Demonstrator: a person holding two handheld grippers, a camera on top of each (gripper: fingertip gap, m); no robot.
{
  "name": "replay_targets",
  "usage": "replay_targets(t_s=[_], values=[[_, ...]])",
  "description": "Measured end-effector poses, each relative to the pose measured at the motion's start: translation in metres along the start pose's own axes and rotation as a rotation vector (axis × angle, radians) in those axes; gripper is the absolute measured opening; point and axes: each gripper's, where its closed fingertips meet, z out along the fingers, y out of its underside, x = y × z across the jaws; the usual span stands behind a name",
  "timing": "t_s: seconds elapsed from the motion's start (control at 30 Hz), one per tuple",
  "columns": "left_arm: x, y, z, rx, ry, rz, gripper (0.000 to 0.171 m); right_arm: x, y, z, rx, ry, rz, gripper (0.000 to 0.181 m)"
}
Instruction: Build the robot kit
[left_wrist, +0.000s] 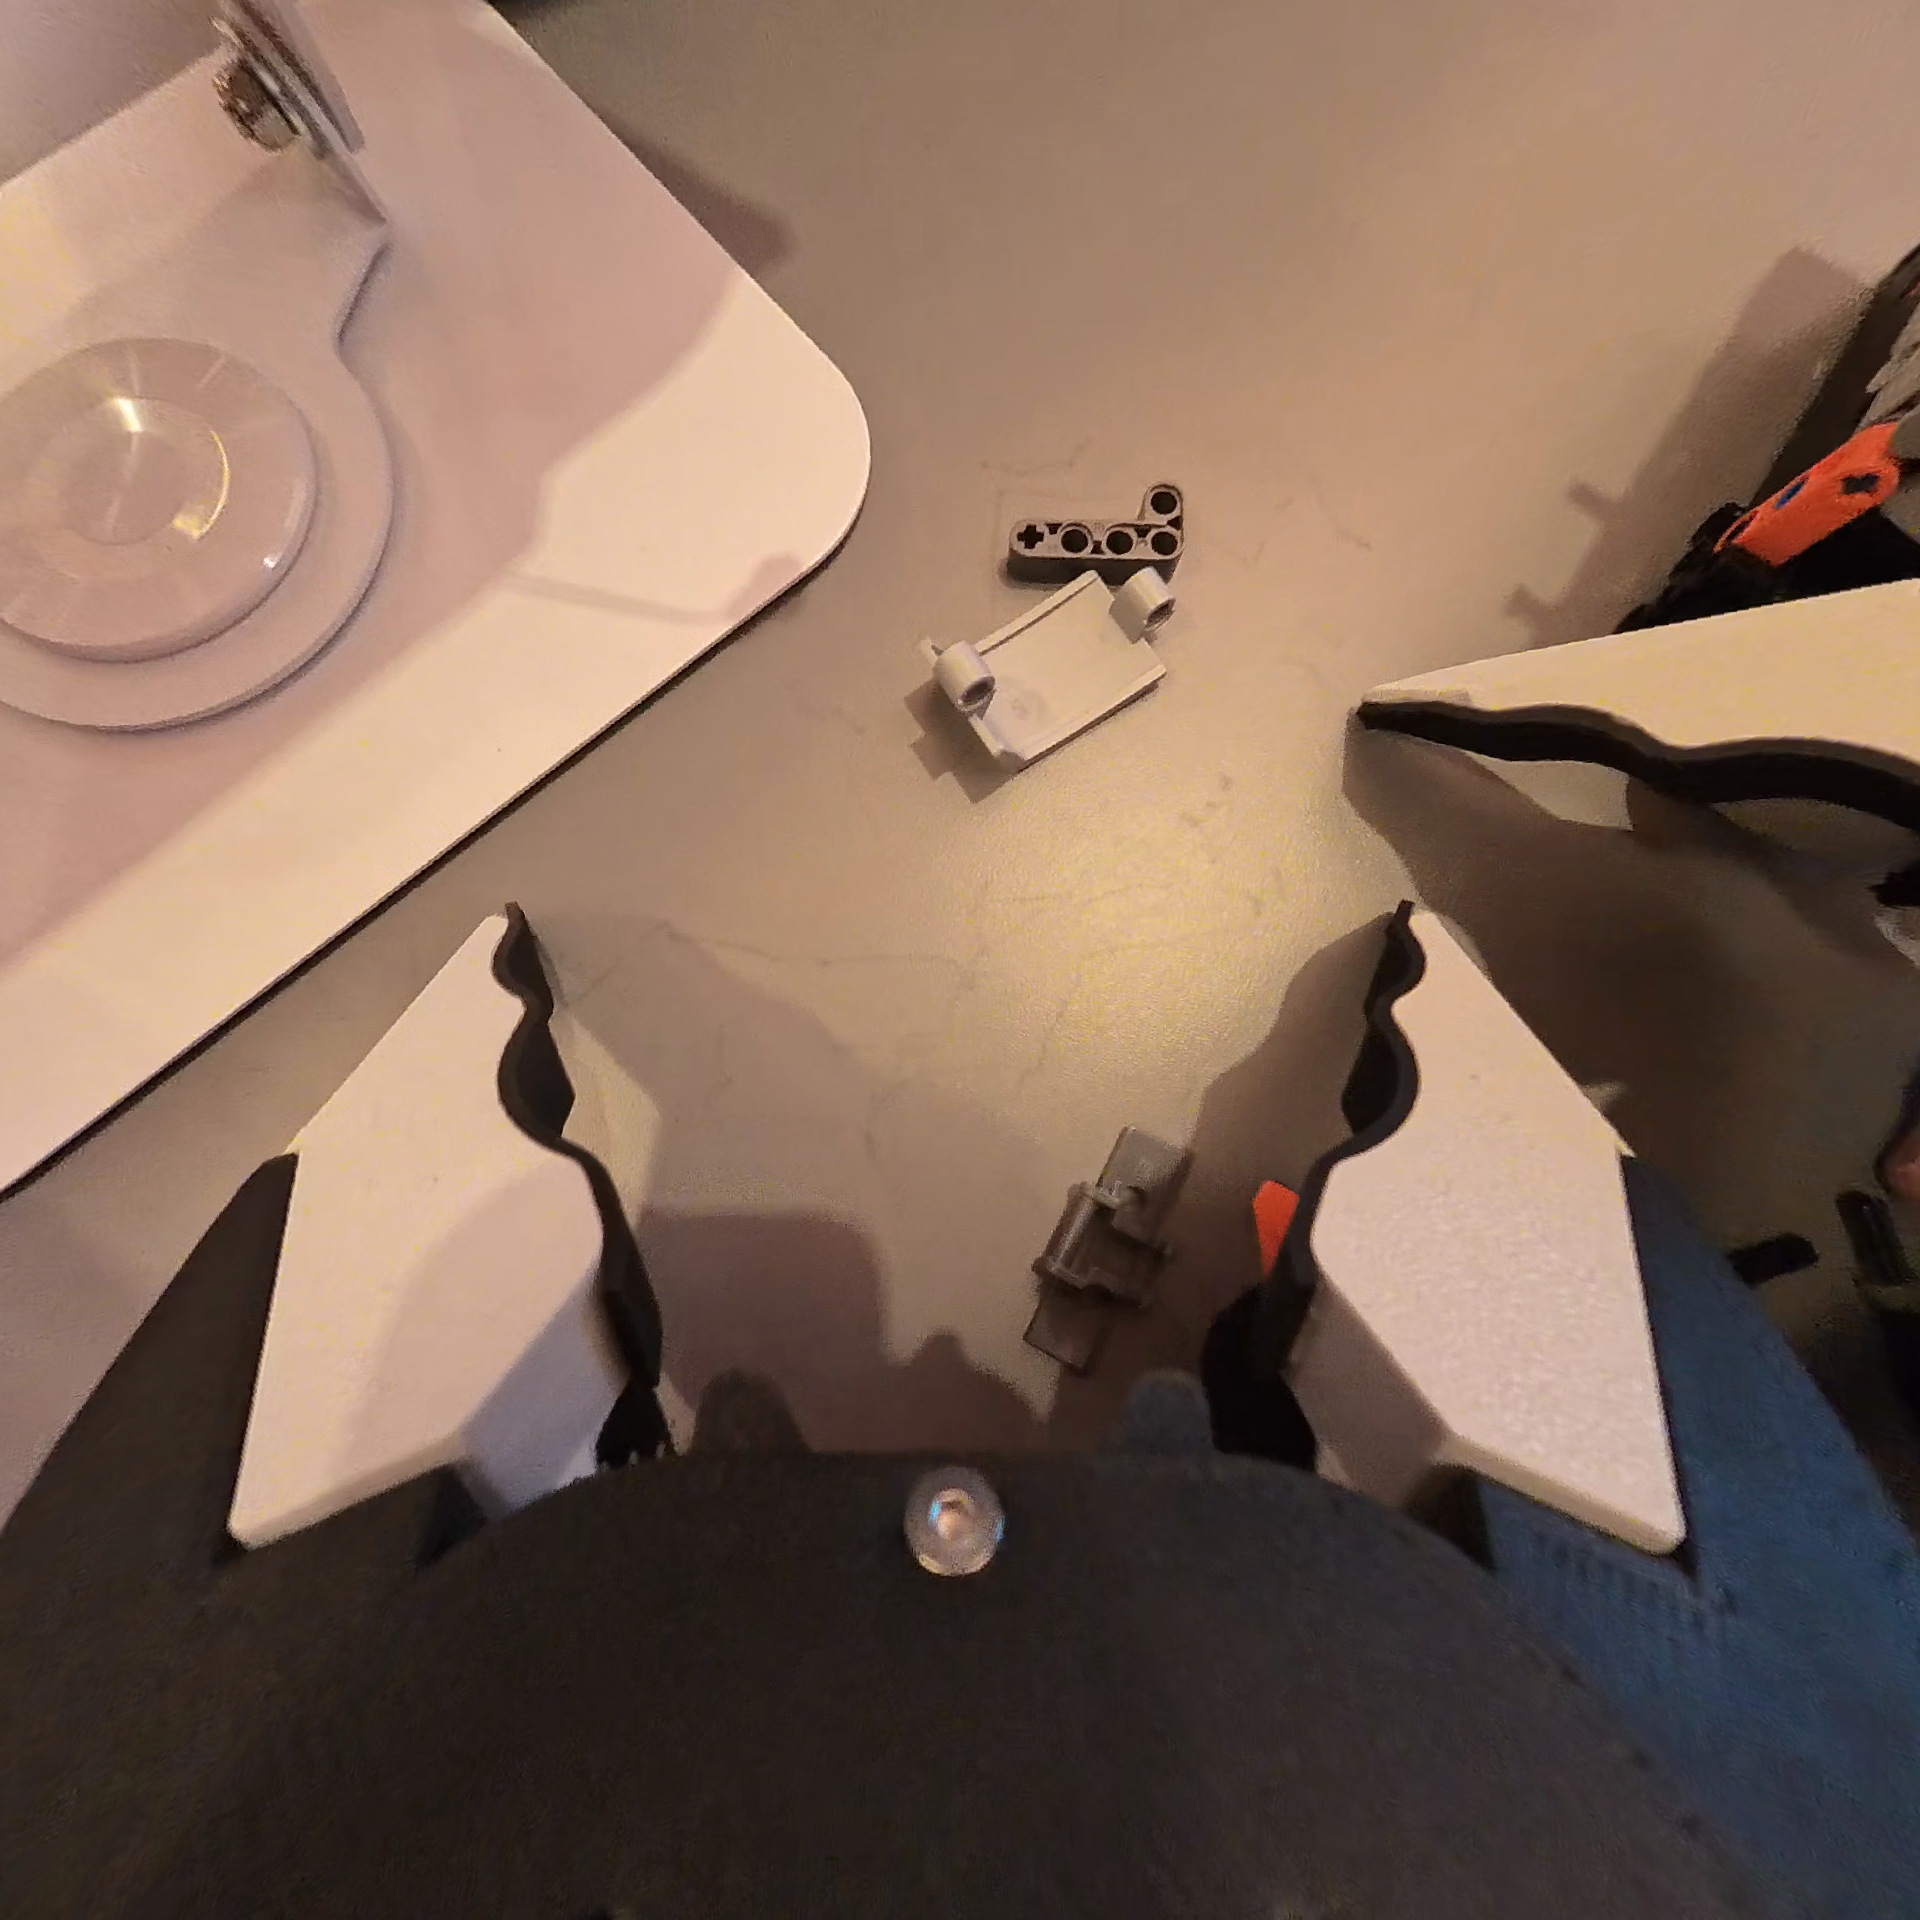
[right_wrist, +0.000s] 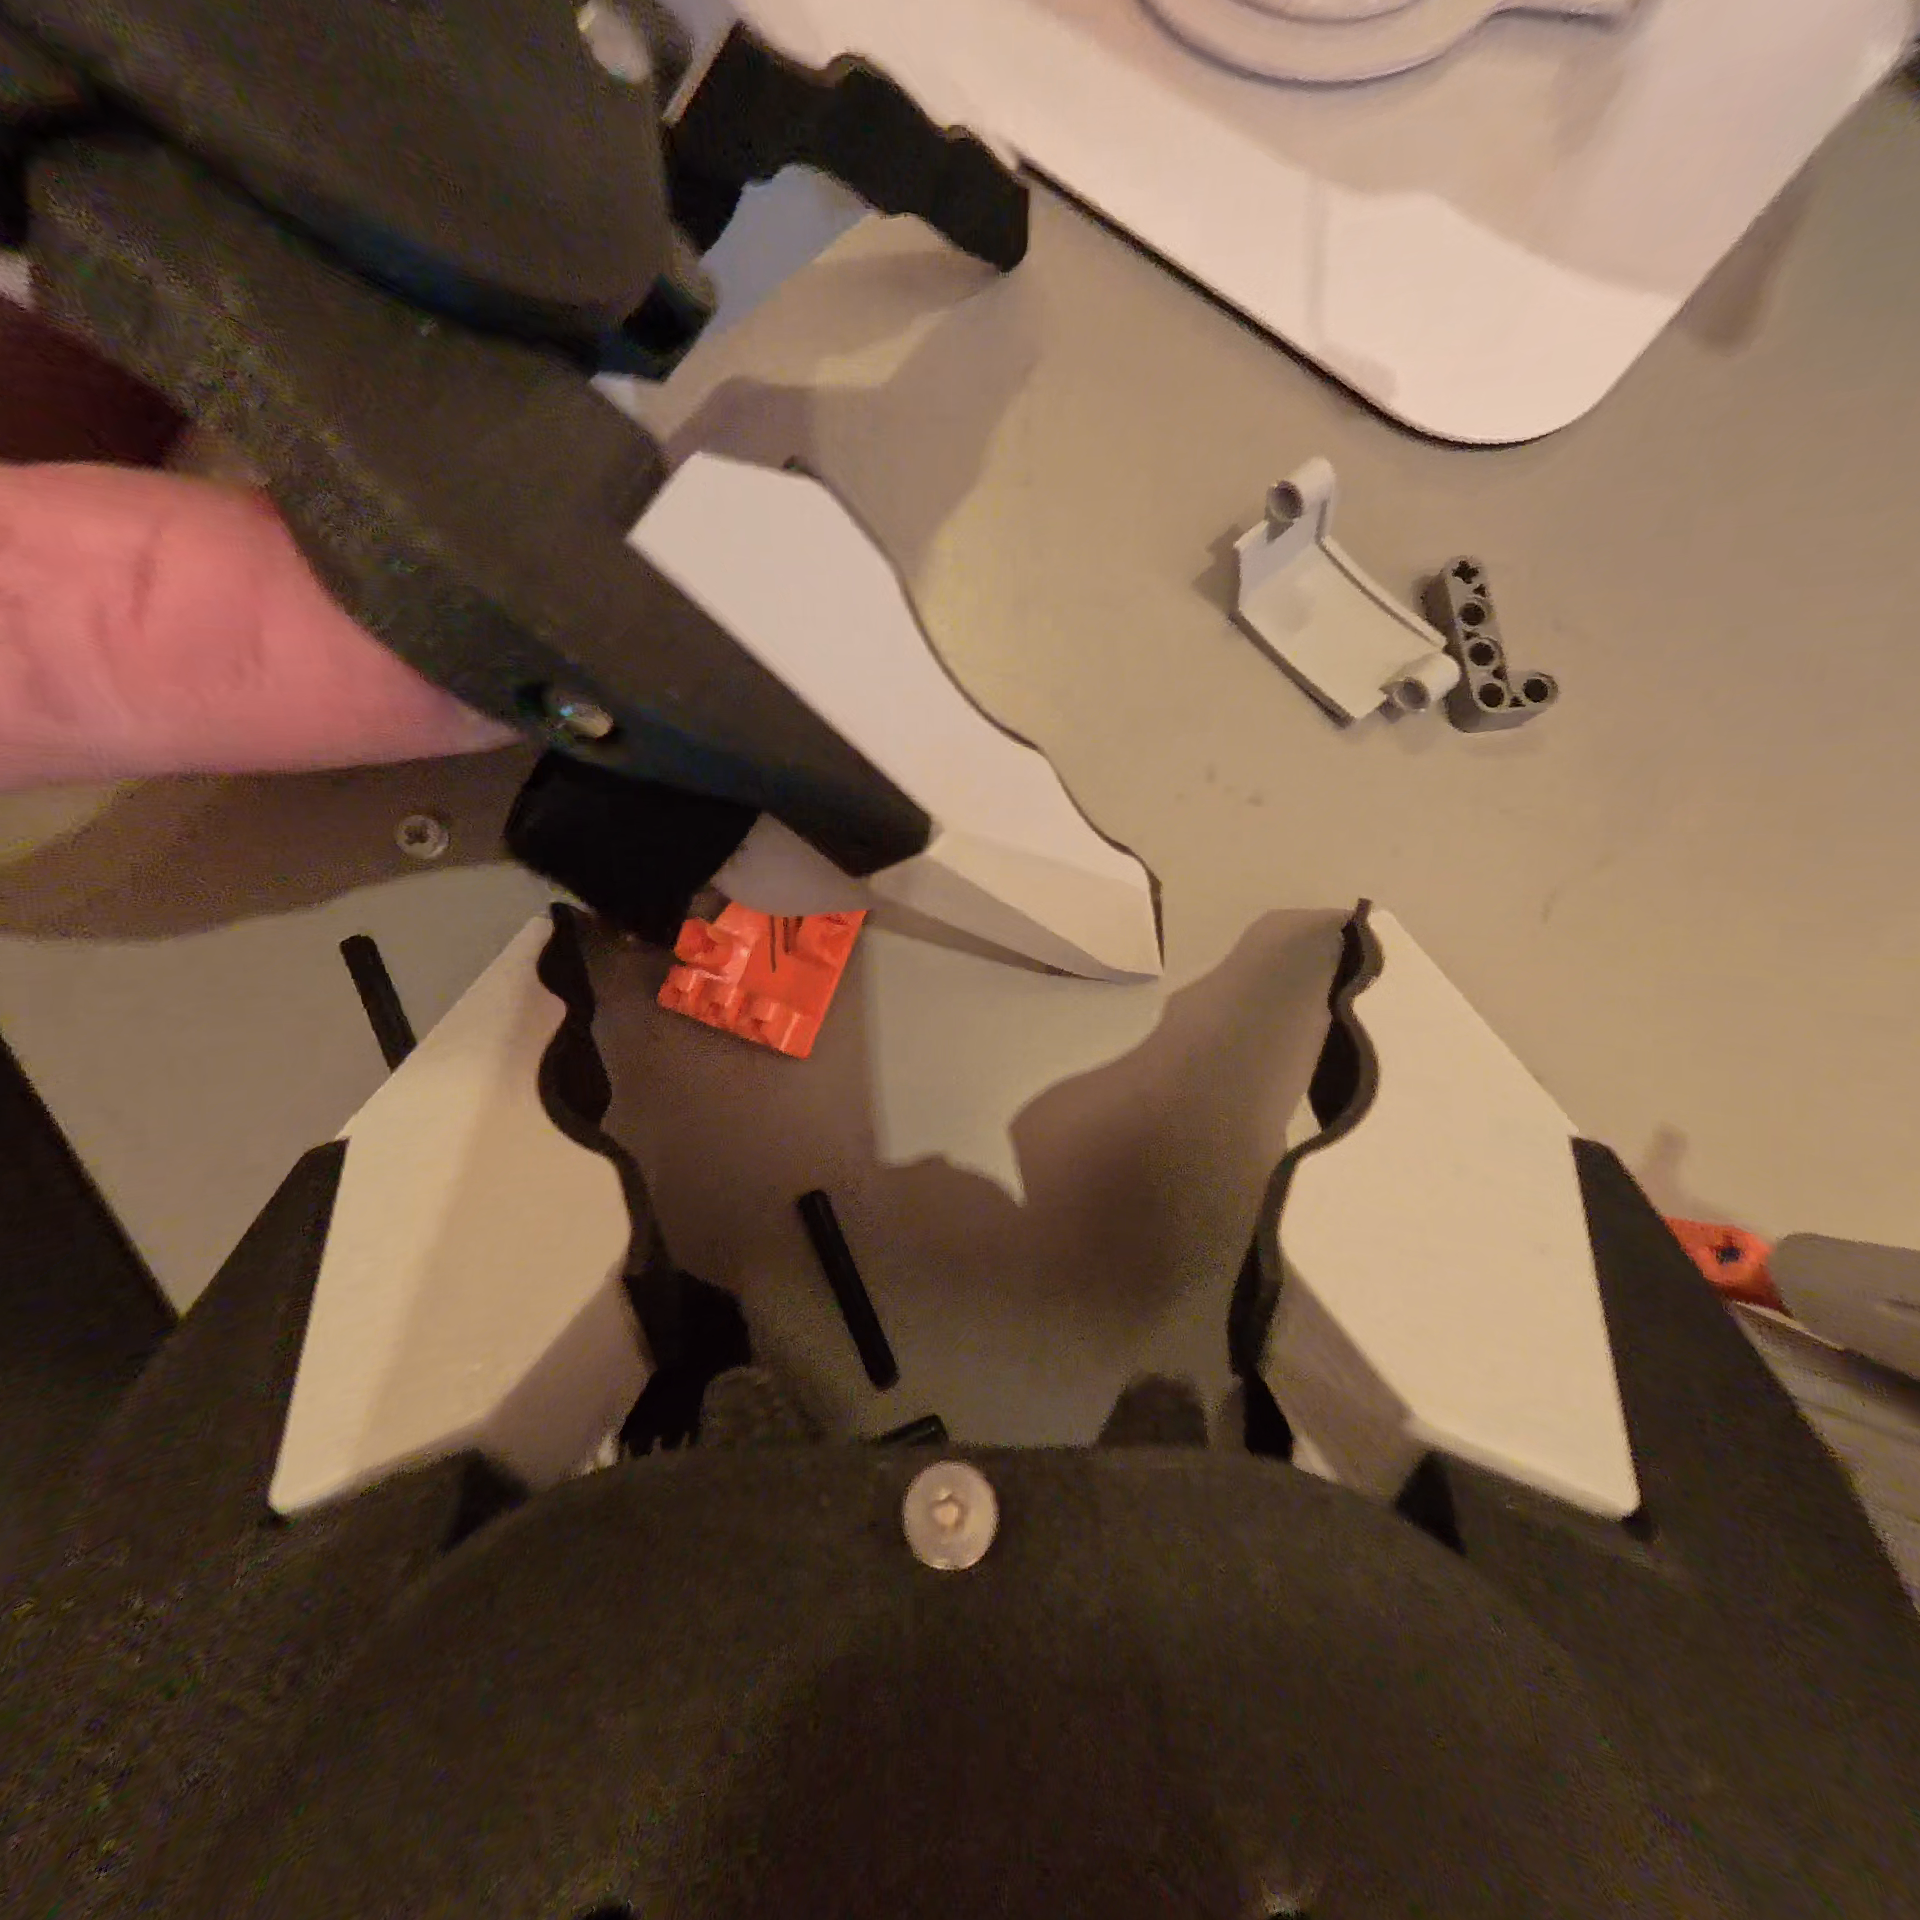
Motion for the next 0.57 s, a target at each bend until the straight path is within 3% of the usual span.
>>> replay_targets(t_s=[0.1, 0.4, 0.47, 0.53, 0.57], values=[[0.0, 0.001, -0.003, 0.023, 0.011, 0.006, 0.144, -0.002, 0.001, 0.0, -0.006, -0.009, -0.017, 0.145], [-0.008, 0.002, -0.006, 0.051, -0.052, -0.052, 0.133, 0.003, -0.001, 0.0, 0.007, 0.026, 0.018, 0.136], [-0.011, 0.002, -0.008, 0.056, -0.075, -0.079, 0.128, 0.008, -0.004, -0.002, 0.026, 0.055, 0.039, 0.121], [-0.017, 0.001, -0.01, 0.074, -0.109, -0.108, 0.11, 0.014, -0.004, -0.005, 0.045, 0.097, 0.067, 0.104], [-0.016, 0.001, -0.01, 0.074, -0.109, -0.106, 0.108, 0.017, -0.005, -0.007, 0.055, 0.115, 0.09, 0.084]])
